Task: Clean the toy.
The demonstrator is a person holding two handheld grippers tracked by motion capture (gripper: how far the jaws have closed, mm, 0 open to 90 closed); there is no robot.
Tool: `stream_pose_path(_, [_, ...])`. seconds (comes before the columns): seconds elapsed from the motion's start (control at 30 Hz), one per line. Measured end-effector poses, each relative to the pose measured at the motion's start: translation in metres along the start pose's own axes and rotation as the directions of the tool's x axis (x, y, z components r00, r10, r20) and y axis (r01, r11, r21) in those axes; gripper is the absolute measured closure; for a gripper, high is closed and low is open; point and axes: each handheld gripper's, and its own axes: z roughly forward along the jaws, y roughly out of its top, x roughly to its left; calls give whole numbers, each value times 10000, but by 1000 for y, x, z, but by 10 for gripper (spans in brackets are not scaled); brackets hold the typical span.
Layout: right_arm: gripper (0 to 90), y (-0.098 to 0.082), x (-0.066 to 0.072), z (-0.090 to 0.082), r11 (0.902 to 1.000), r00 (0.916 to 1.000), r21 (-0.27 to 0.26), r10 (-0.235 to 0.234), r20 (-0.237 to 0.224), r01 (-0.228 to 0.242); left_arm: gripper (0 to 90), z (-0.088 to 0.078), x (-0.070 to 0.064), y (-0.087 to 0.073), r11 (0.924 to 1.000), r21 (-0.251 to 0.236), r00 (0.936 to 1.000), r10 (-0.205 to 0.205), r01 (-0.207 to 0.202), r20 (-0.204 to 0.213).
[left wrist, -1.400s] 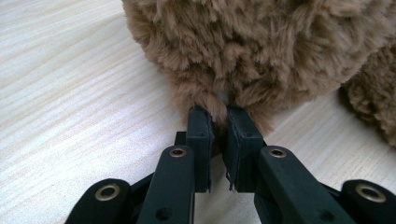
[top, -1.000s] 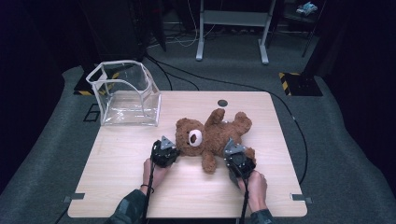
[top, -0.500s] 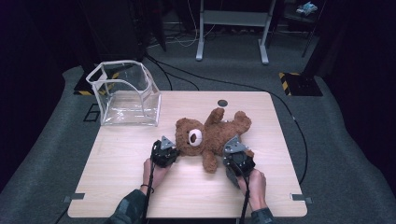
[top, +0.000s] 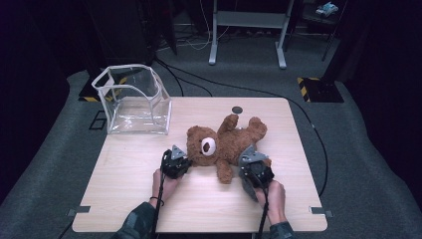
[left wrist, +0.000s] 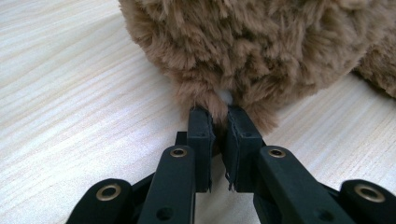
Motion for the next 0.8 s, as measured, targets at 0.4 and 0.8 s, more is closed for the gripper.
stream_pose_path(0.4, [728,32,35,37,9990,9865,149,-388,-1592,416,810,0,0,0,10000,33,10000,49,-49,-6])
stream_pose_path(0.8, [727,30,19,11,9995,9918,34,302,-1244,-300,811,0,0,0,10000,37,10000,54,-54,-6])
